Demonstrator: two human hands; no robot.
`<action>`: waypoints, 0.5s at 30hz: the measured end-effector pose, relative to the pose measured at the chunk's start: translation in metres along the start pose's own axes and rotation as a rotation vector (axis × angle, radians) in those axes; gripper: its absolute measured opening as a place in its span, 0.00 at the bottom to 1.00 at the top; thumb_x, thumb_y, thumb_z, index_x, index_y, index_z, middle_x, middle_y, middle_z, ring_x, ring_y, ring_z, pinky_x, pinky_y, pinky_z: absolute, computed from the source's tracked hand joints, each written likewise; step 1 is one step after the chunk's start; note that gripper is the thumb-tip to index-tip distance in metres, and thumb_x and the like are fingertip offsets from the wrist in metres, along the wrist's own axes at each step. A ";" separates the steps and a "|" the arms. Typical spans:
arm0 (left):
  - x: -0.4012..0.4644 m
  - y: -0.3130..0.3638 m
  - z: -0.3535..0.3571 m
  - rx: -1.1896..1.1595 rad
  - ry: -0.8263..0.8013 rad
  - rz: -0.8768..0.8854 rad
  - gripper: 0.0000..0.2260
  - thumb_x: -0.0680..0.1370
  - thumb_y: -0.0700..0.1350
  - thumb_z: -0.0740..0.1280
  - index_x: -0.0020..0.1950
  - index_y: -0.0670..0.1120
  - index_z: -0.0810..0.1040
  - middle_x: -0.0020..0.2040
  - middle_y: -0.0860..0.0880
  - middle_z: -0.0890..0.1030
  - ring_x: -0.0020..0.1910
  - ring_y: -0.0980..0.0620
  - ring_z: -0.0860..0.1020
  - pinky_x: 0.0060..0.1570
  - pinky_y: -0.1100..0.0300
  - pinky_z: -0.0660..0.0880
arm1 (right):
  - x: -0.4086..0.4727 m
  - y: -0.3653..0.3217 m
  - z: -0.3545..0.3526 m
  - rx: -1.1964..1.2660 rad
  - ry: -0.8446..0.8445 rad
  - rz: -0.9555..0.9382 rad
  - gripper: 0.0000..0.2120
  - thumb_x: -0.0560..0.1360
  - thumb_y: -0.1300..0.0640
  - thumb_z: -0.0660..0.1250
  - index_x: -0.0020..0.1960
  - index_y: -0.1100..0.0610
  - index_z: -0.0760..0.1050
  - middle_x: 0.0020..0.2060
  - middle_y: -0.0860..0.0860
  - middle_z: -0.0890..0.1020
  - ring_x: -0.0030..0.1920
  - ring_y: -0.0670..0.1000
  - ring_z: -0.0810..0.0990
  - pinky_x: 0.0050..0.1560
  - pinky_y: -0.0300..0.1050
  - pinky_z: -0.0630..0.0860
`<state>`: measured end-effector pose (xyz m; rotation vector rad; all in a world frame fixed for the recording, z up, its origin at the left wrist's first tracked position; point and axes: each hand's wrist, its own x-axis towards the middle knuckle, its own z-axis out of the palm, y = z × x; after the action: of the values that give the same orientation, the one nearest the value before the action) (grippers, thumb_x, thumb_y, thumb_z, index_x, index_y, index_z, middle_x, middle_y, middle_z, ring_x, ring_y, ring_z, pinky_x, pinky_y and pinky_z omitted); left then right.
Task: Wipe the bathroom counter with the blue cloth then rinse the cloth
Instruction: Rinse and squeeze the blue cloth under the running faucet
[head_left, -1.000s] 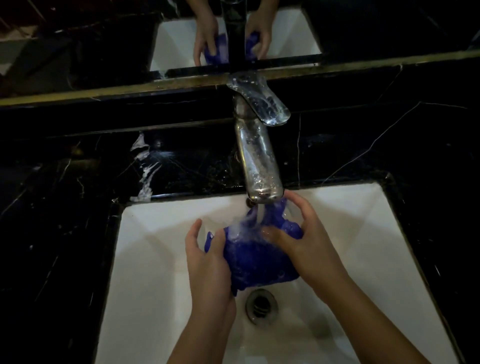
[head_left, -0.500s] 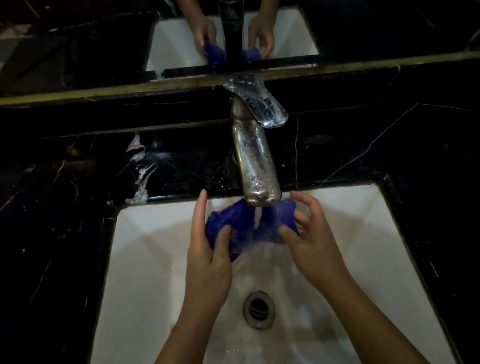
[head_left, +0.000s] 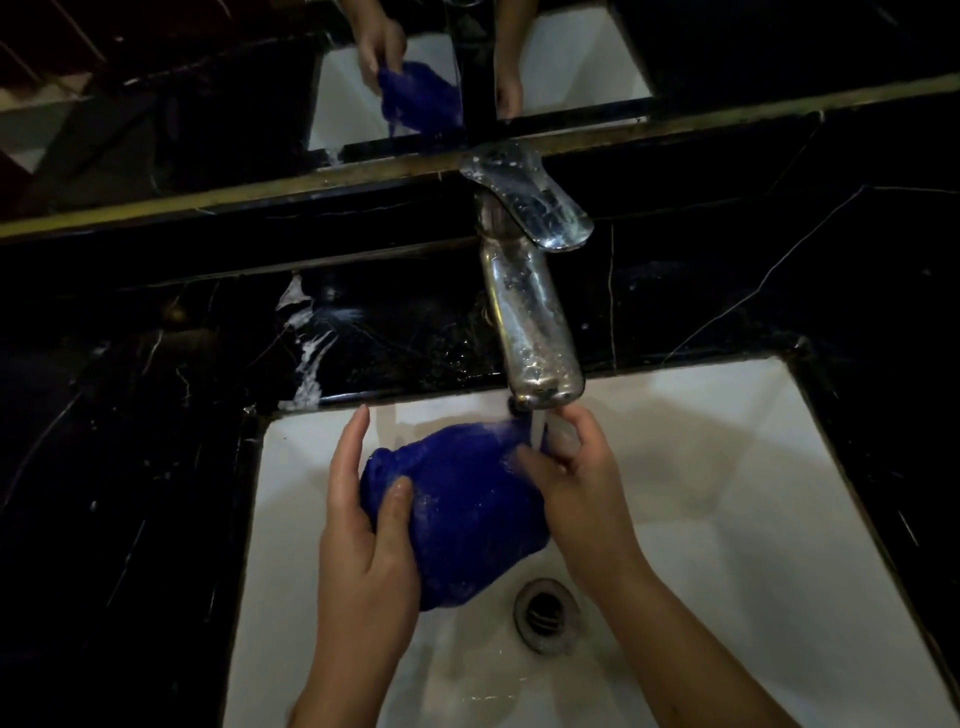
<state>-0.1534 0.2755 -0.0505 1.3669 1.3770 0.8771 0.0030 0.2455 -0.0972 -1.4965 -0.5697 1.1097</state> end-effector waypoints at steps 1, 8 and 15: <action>-0.001 -0.001 -0.001 -0.010 -0.006 -0.022 0.30 0.84 0.42 0.61 0.66 0.80 0.63 0.60 0.73 0.75 0.60 0.60 0.79 0.59 0.52 0.79 | 0.001 0.000 0.000 -0.002 0.004 -0.013 0.18 0.80 0.61 0.67 0.67 0.49 0.73 0.57 0.51 0.84 0.55 0.51 0.85 0.57 0.57 0.82; 0.000 -0.006 0.011 -0.070 -0.180 -0.199 0.32 0.82 0.31 0.61 0.64 0.72 0.70 0.52 0.48 0.86 0.46 0.47 0.86 0.43 0.56 0.84 | -0.009 -0.014 -0.035 -0.126 0.003 0.017 0.22 0.80 0.59 0.67 0.64 0.35 0.71 0.55 0.47 0.84 0.51 0.46 0.85 0.45 0.41 0.84; -0.006 -0.001 0.022 -0.230 -0.250 -0.311 0.28 0.83 0.35 0.62 0.68 0.69 0.70 0.48 0.47 0.87 0.43 0.44 0.87 0.39 0.56 0.84 | -0.026 -0.022 -0.062 -0.069 0.053 0.103 0.21 0.79 0.62 0.68 0.61 0.36 0.74 0.54 0.49 0.83 0.46 0.50 0.87 0.41 0.46 0.85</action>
<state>-0.1330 0.2662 -0.0561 1.0147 1.2123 0.6124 0.0502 0.1991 -0.0729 -1.6253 -0.5034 1.1353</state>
